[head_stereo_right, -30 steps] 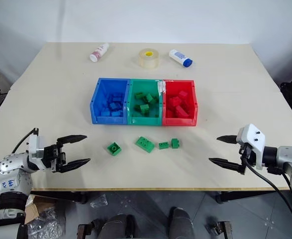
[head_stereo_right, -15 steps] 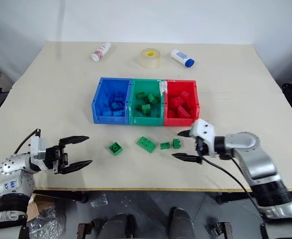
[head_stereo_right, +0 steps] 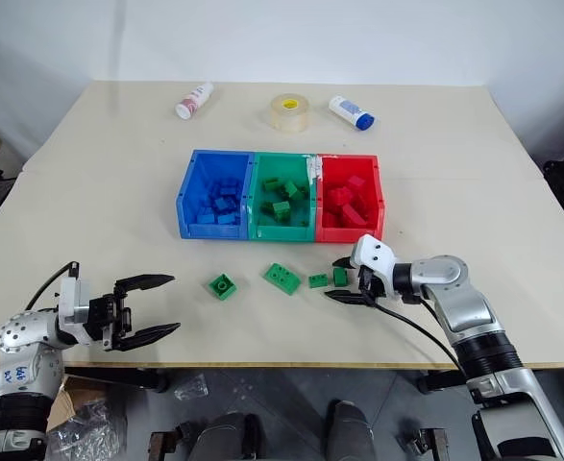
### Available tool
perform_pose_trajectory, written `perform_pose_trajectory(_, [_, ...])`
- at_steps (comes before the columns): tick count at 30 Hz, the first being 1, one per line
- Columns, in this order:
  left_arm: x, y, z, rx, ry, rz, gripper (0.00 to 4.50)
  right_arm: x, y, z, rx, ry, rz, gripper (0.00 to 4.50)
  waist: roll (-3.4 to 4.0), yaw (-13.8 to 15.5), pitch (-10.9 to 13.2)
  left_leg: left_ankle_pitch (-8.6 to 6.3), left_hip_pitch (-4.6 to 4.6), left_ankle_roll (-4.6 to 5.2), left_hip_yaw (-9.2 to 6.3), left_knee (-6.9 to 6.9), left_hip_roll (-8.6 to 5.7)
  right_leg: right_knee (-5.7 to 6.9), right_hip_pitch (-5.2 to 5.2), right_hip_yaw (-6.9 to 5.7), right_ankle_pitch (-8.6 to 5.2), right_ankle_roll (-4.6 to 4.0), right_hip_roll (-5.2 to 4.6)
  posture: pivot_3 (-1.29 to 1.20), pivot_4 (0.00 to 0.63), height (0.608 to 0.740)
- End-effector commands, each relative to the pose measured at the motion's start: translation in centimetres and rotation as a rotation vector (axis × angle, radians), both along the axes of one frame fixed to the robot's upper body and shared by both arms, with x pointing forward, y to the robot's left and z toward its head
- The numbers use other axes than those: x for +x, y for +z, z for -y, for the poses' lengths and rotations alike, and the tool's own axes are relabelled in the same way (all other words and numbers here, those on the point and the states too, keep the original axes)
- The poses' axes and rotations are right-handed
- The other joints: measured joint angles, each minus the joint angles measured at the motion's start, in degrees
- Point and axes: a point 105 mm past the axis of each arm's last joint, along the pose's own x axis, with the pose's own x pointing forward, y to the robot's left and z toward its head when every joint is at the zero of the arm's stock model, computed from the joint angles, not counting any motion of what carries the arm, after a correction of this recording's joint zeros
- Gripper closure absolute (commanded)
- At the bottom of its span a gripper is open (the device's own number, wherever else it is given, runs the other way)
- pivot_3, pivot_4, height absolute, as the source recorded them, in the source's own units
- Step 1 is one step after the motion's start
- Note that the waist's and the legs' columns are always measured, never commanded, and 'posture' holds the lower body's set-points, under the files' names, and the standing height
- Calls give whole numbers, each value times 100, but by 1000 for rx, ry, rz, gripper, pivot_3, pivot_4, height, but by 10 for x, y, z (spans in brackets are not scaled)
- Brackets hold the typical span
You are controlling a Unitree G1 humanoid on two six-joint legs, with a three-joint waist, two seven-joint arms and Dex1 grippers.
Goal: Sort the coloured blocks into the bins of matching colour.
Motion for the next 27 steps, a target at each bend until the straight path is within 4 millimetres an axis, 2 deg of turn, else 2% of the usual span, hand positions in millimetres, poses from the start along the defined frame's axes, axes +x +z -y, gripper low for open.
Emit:
perform_pose_trajectory(1, [-2, 9, -2, -12, 3, 38, 0, 1, 10, 2, 29, -16, 28, 2370, 0, 1, 0, 0, 0, 0, 0, 0, 0, -1, 0, 0, 0, 0, 0, 0, 150, 740])
perform_pose_trajectory(3, [-2, 9, -5, -9, 9, 33, 0, 1, 14, 1, 42, -19, 36, 2900, 0, 1, 0, 0, -1, 0, 0, 0, 0, -1, -1, 0, 0, 0, 0, 0, 150, 740])
perform_pose_trajectory(9, [-2, 5, -21, 20, 55, 12, 0, -2, 41, 2, 108, -31, 80, 2894, 0, 5, 0, -1, -3, 0, 0, 0, 0, -2, -3, 0, 0, 0, 0, 0, 150, 740])
perform_pose_trajectory(12, [1, 7, -28, 27, 87, 19, 0, 3, 69, -3, 171, -40, 133, 2894, 0, 1, 0, -3, -3, 1, 0, 0, 0, -2, -5, 0, 0, -1, 0, 0, 150, 740])
perform_pose_trajectory(15, [3, 6, -32, 31, 101, 18, 0, 14, 97, -18, 228, -24, 201, 2894, 2, -27, 1, -4, -3, 1, 4, 0, 2, 2, -10, 5, 0, -1, 0, 0, 150, 740])
perform_pose_trajectory(17, [5, 6, -34, 32, 109, 23, 0, 31, 114, -31, 275, -34, 261, 2894, 2, -43, 1, -4, -1, 0, 5, -1, 6, 7, -10, 5, -2, -4, 4, 0, 150, 740])
perform_pose_trajectory(19, [6, 5, -34, 32, 111, 26, 0, 43, 123, -45, 297, -33, 290, 2894, 2, -54, 1, -4, -2, -1, 6, -1, 7, 7, -11, 5, -3, -5, 6, 0, 150, 740])
perform_pose_trajectory(22, [8, 5, -33, 29, 108, 32, 0, 60, 127, -63, 301, -44, 304, 2894, 2, -63, 1, -7, -2, -2, 7, -4, 6, 4, -11, 5, -3, -5, 6, 0, 150, 740])
perform_pose_trajectory(27, [8, 5, -24, 22, 85, 42, 0, 84, 123, -82, 301, -102, 328, 1150, 2, -76, 1, -9, -6, 0, 13, -4, 4, 2, -13, 6, -3, -4, 5, 0, 150, 740])
